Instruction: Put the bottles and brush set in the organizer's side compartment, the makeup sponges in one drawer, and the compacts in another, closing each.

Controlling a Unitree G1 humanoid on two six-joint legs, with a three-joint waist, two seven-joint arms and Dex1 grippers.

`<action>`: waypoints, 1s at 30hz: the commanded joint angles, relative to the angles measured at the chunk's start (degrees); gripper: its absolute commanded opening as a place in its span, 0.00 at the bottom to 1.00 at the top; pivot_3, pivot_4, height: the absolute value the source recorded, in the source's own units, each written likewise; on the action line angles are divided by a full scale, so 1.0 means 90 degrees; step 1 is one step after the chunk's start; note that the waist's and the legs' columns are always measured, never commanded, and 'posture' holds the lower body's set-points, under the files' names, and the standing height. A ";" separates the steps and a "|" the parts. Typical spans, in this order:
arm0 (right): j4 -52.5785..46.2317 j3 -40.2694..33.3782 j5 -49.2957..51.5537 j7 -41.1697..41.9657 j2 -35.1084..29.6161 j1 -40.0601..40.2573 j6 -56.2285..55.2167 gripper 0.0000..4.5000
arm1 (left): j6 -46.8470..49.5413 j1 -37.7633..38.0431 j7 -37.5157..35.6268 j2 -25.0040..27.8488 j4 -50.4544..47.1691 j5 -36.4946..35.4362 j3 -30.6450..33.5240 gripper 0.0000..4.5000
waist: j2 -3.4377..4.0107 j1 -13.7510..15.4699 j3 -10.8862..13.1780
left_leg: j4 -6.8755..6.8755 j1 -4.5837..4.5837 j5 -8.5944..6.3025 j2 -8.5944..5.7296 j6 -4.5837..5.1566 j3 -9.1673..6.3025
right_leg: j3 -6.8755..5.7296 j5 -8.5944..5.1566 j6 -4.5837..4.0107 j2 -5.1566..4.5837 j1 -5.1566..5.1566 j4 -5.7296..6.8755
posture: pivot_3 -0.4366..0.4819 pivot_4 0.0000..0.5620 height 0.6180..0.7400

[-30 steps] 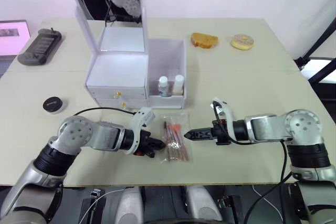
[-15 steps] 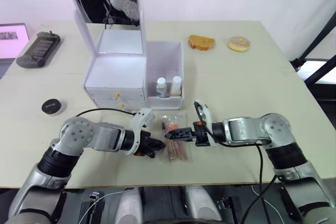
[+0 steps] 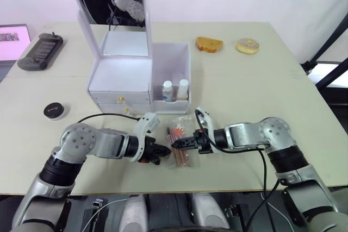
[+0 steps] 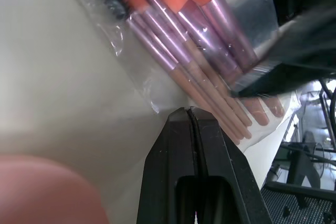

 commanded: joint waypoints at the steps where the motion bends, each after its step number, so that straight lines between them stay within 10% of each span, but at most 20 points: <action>1: 0.0050 0.0026 -0.0268 0.0152 0.0087 0.0072 0.0245 0.01 | 0.0055 0.0074 0.0049 -0.0028 -0.0080 0.0111 0.0098 0.00 | -0.0003 0.0000 -0.0002 | 0.0000 0.0000 0.0000 0.0000 0.0000 0.0000 | 0.0000 0.0000 0.0000 0.0000 0.0000 -0.0001 | 0.48 0.27 1.00; 13: -0.1965 -0.1415 0.0144 0.1335 -0.1287 0.0539 -0.0055 0.00 | -0.0729 0.0304 -0.2377 0.0795 -0.1848 0.0306 0.1126 0.00 | 0.0001 0.0100 0.0010 | 0.0001 -0.0032 -0.0001 -0.0006 -0.0001 0.0007 | -0.0001 -0.0001 -0.0001 -0.0011 -0.0024 -0.0017 | 0.48 0.27 1.00; 19: -0.3312 -0.2482 -0.1539 0.3700 -0.1574 0.0281 -0.1566 0.00 | -0.2901 0.1225 -0.3985 0.0950 -0.3082 0.2008 0.2094 0.00 | 0.0002 0.0136 0.0012 | -0.0008 -0.0026 -0.0001 -0.0004 -0.0002 0.0007 | -0.0001 -0.0003 -0.0004 -0.0007 -0.0023 -0.0024 | 0.48 0.27 1.00; 30: -0.0233 -0.0942 -0.5400 0.6824 -0.0997 -0.3021 -0.3954 0.00 | -0.3529 0.2230 -0.4934 0.1278 -0.2540 0.1484 0.3578 0.00 | 0.0014 0.0086 0.0031 | -0.0005 -0.0025 -0.0001 -0.0004 -0.0001 0.0024 | -0.0001 0.0002 -0.0012 -0.0024 -0.0028 -0.0032 | 0.48 0.27 1.00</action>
